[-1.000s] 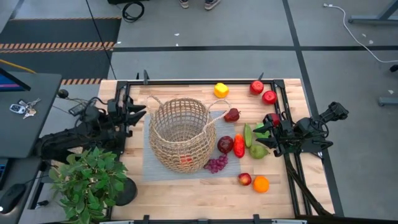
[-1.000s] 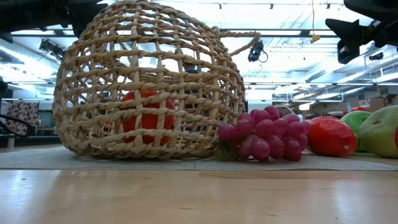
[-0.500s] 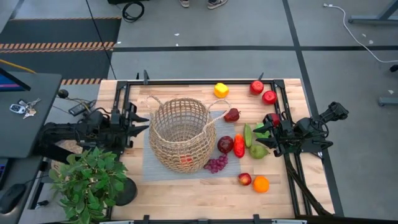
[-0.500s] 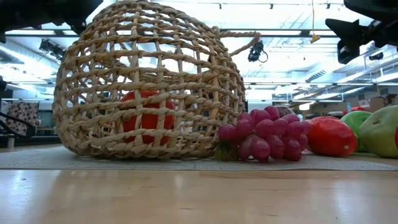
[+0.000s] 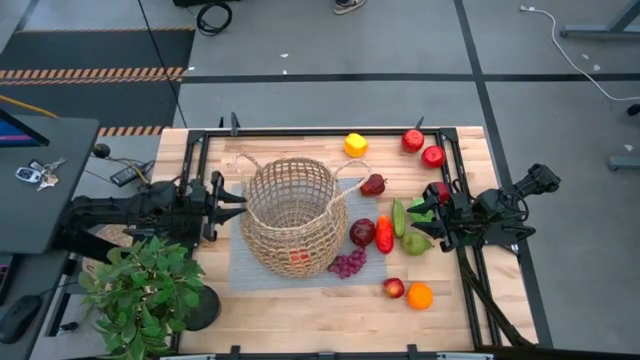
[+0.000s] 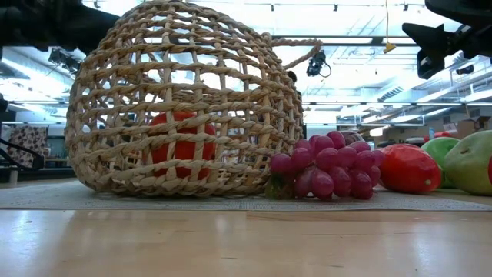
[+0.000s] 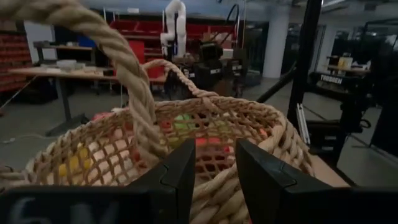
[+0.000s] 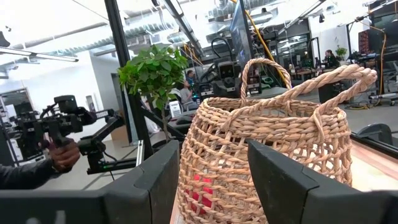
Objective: Build produce basket
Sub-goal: Put the bell pepper into the brown basket
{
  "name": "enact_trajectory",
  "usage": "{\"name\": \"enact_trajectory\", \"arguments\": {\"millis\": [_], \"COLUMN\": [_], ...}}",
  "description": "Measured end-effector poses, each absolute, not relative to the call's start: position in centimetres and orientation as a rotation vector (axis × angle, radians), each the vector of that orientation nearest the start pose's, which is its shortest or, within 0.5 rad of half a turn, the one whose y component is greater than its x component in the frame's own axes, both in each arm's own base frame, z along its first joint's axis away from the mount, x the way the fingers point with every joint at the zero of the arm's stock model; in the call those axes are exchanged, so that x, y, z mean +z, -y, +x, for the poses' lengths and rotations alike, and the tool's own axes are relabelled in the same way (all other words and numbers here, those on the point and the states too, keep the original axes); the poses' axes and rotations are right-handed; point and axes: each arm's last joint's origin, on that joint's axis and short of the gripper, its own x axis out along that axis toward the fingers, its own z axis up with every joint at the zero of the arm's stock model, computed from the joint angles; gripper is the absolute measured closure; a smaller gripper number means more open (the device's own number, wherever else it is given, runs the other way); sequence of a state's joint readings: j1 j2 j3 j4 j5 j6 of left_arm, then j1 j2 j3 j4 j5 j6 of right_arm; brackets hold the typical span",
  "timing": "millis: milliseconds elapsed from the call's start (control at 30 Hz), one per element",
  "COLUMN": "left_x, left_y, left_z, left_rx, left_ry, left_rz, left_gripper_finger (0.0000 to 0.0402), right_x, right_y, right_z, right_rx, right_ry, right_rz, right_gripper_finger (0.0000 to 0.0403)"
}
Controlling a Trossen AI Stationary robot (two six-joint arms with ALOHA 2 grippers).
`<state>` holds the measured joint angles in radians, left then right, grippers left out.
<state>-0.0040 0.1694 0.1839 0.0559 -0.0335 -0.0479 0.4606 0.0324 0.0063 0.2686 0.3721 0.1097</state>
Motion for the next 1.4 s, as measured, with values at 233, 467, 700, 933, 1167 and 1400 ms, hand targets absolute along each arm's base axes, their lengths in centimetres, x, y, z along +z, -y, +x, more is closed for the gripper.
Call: {"name": "enact_trajectory", "arguments": {"millis": [233, 467, 700, 933, 1167, 1400], "left_x": [19.6, 19.5, 19.7, 19.6, 21.3, 21.4], "left_y": [-0.1, -0.1, 0.0, 0.0, 0.7, 1.3], "left_z": [10.5, 10.5, 9.9, 9.2, 8.5, 8.2], "left_rx": [0.029, 0.03, 0.014, 0.012, -0.225, -0.449], "left_ry": [0.088, 0.075, 0.109, 0.104, 0.158, 0.079], "left_rz": [-0.091, -0.069, -0.008, 0.004, -0.085, -0.198], "left_gripper_finger": [0.0281, 0.0281, 0.0281, 0.0281, 0.0281, 0.0281], "right_x": [18.8, 18.8, 18.8, 18.8, 18.9, 19.0], "right_y": [-3.3, -3.3, -3.3, -3.3, -3.3, -3.2], "right_z": [8.9, 8.9, 8.9, 8.9, 8.9, 8.9], "right_rx": [0.1, 0.1, 0.1, 0.1, 0.101, 0.102], "right_ry": [0.217, 0.217, 0.217, 0.217, 0.227, 0.235], "right_rz": [0.207, 0.207, 0.207, 0.207, 0.211, 0.22], "right_gripper_finger": [0.0206, 0.0206, 0.0206, 0.0206, 0.0206, 0.0206]}}
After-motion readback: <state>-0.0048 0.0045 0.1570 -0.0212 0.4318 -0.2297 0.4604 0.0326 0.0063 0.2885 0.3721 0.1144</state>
